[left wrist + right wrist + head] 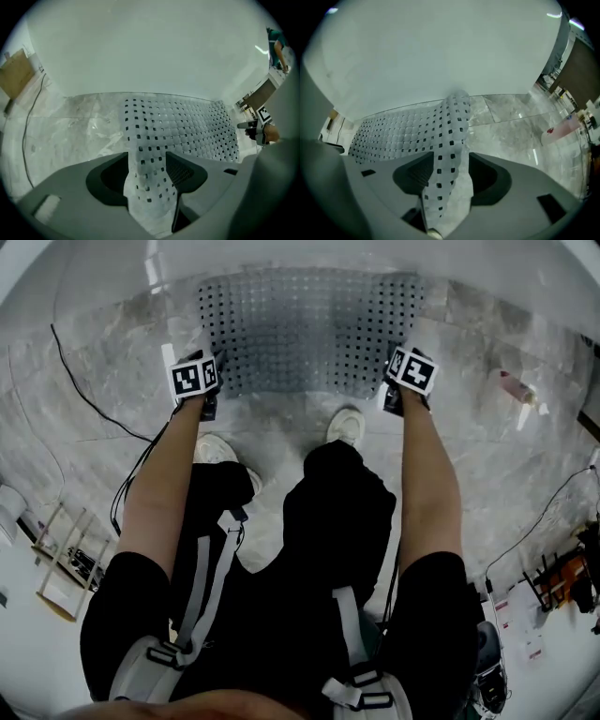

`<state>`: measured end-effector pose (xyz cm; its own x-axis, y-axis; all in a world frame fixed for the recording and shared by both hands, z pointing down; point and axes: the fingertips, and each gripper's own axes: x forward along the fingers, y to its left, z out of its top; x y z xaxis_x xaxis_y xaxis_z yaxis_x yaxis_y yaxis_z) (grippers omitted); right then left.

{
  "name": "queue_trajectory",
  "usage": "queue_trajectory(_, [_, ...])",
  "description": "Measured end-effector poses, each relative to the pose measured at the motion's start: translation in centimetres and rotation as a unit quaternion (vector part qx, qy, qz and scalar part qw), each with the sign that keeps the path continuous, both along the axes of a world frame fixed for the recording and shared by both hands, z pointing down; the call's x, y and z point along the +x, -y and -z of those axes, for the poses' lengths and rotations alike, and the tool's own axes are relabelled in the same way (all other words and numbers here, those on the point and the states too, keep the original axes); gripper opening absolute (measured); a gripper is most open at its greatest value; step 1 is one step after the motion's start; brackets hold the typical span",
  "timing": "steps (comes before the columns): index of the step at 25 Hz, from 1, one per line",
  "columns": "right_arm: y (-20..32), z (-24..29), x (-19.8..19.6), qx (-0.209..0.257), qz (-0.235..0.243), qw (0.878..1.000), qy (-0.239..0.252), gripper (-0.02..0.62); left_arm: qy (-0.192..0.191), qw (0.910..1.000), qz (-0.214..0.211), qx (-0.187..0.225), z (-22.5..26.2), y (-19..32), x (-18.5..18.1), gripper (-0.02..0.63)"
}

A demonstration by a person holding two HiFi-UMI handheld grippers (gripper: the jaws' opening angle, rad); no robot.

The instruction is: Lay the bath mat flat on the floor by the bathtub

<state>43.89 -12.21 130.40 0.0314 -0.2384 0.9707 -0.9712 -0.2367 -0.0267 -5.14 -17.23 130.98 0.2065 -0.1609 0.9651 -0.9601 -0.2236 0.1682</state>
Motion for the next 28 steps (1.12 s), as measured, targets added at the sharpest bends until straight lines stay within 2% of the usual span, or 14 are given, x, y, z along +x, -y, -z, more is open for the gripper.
queue_trajectory(2, [-0.4, 2.7, -1.0, 0.010, 0.005, 1.000, 0.006, 0.213, 0.013, 0.9999, -0.002, 0.008, 2.8, -0.1, -0.8, 0.239])
queue_trajectory(4, [-0.4, 6.1, -2.5, 0.031, 0.013, 0.999, 0.033, 0.212, 0.011, 0.9997, -0.005, 0.021, 6.5, 0.0, -0.3, 0.239])
queue_trajectory(5, [-0.3, 8.0, -3.4, 0.044, 0.022, 0.998, 0.047, 0.192, 0.007, 0.9994, -0.008, 0.032, 8.6, 0.2, 0.3, 0.237])
queue_trajectory(6, [-0.2, 10.2, -4.3, 0.058, 0.031, 0.996, 0.057, 0.121, 0.000, 0.9990, -0.010, 0.044, 10.8, 0.4, 1.0, 0.217])
queue_trajectory(7, [0.0, 12.6, -5.1, 0.072, 0.038, 0.995, 0.063, 0.064, -0.007, 0.9983, -0.008, 0.056, 13.2, 0.5, 1.5, 0.165])
queue_trajectory(8, [0.0, 15.2, -6.0, 0.085, 0.040, 0.993, 0.069, 0.038, -0.015, 0.9976, -0.004, 0.067, 15.7, 0.6, 1.9, 0.088])
queue_trajectory(9, [0.1, 18.0, -6.9, 0.098, 0.036, 0.991, 0.079, 0.018, -0.023, 0.9968, 0.001, 0.077, 18.6, 0.6, 2.2, 0.043])
queue_trajectory(11, [0.2, 24.1, -8.3, 0.125, 0.016, 0.987, 0.101, 0.009, -0.036, 0.9947, 0.002, 0.096, 24.6, 0.7, 2.9, 0.005])
queue_trajectory(14, [-0.5, 34.0, -9.7, 0.154, -0.004, 0.982, 0.109, 0.008, -0.052, 0.9918, -0.002, 0.116, 34.0, -0.6, 4.1, 0.005])
queue_trajectory(17, [-0.3, 44.6, -11.6, 0.194, 0.014, 0.976, 0.099, 0.008, -0.079, 0.9859, 0.007, 0.148, 44.5, -0.9, 5.7, 0.005])
queue_trajectory(22, [3.7, 63.6, -14.6, 0.314, 0.074, 0.943, 0.078, 0.006, -0.097, 0.9651, -0.016, 0.243, 64.2, 1.8, 9.5, 0.005])
queue_trajectory(25, [4.4, 75.1, -16.7, 0.382, 0.092, 0.916, 0.084, 0.006, -0.120, 0.9431, -0.020, 0.309, 76.6, 2.6, 11.1, 0.005])
queue_trajectory(28, [4.9, 85.6, -18.3, 0.445, 0.101, 0.884, 0.098, 0.006, -0.146, 0.9160, -0.010, 0.374, 87.3, 3.1, 11.9, 0.005])
